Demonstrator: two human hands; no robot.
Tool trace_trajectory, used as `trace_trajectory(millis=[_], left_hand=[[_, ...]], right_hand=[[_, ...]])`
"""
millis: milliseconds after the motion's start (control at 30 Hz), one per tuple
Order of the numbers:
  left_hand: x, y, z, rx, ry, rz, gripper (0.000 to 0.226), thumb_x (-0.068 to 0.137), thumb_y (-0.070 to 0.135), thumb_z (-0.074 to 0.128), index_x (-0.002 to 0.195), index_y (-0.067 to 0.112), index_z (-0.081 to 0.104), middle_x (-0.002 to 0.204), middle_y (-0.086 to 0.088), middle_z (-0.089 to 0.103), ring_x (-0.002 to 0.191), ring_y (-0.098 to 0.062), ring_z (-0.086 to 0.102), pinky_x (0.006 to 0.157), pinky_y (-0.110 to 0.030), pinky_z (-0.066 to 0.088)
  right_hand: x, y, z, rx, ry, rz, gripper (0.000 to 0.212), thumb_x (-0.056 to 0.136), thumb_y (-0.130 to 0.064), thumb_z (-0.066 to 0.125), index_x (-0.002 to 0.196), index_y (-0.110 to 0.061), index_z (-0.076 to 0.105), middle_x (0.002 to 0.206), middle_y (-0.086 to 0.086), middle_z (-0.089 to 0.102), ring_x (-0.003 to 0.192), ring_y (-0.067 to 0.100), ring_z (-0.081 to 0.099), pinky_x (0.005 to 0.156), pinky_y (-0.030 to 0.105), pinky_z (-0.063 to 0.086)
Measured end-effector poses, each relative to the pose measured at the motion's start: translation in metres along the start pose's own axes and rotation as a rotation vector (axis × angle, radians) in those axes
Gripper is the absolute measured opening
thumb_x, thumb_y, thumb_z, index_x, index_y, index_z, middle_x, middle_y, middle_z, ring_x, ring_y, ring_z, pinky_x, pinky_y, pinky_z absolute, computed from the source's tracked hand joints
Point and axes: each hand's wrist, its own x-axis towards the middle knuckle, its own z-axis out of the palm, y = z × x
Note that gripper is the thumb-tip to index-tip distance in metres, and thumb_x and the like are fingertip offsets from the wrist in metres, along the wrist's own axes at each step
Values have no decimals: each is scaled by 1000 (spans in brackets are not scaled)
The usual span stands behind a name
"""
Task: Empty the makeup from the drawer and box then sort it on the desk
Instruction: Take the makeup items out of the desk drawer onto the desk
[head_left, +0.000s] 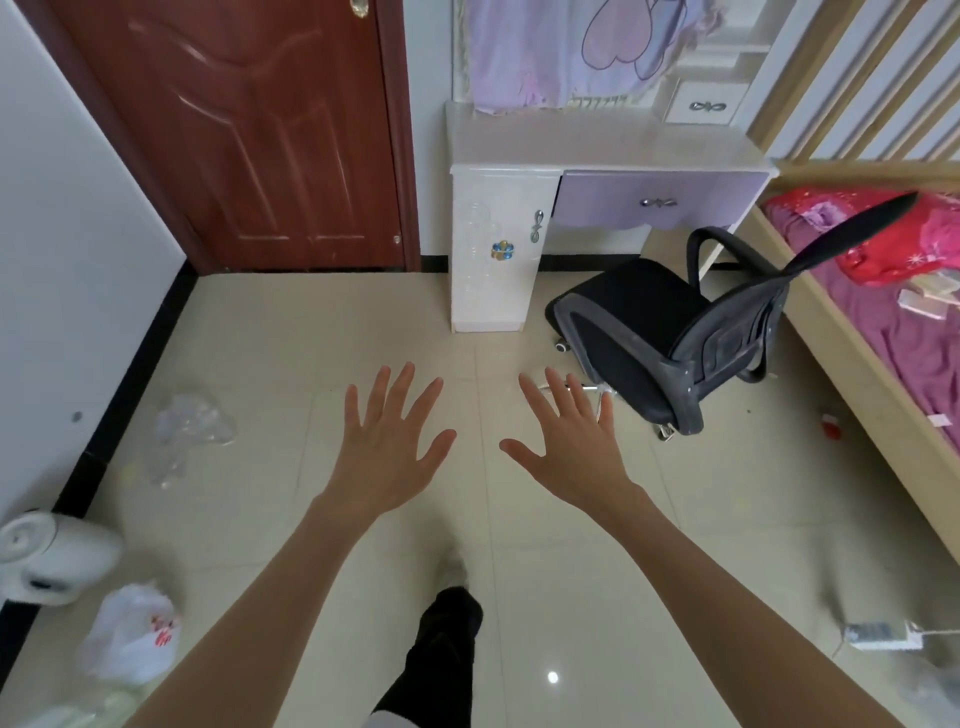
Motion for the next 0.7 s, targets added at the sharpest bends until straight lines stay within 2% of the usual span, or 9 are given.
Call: trace_trajectory(millis=[67,300,500,700], left_hand=[[50,-6,5,0,-9,0,78,82,68,2,145,28,23,155,-7,15,143,-30,8,110,-53,0],[227,-11,1,7,-49,55,81,76,66,-5,147,30,12,157,-4,3,144,-26,-5,112,-51,-4],[337,9,11,14,-93,138,80,75,66,-8,147,33,4,157,-2,-2,143,-24,-8,112,-51,-5],[441,31,31,9,-116,162,83,76,71,-8,147,32,9,157,-3,2,143,-25,-5,112,-52,-2]], right_hand=[[47,13,-3,-3,7,16,77,88,-66,33,149,-33,0,158,2,-3,145,25,-5,113,53,-5],[197,57,-41,19,27,70,75,88,-64,33,149,-32,2,158,1,-2,145,24,-5,113,54,-6],[285,106,-62,29,12,136,75,90,-62,35,149,-30,1,158,2,0,145,25,-5,114,54,-3],[376,170,-72,42,9,164,74,90,-61,36,149,-30,2,158,3,1,145,26,-4,113,53,-3]])
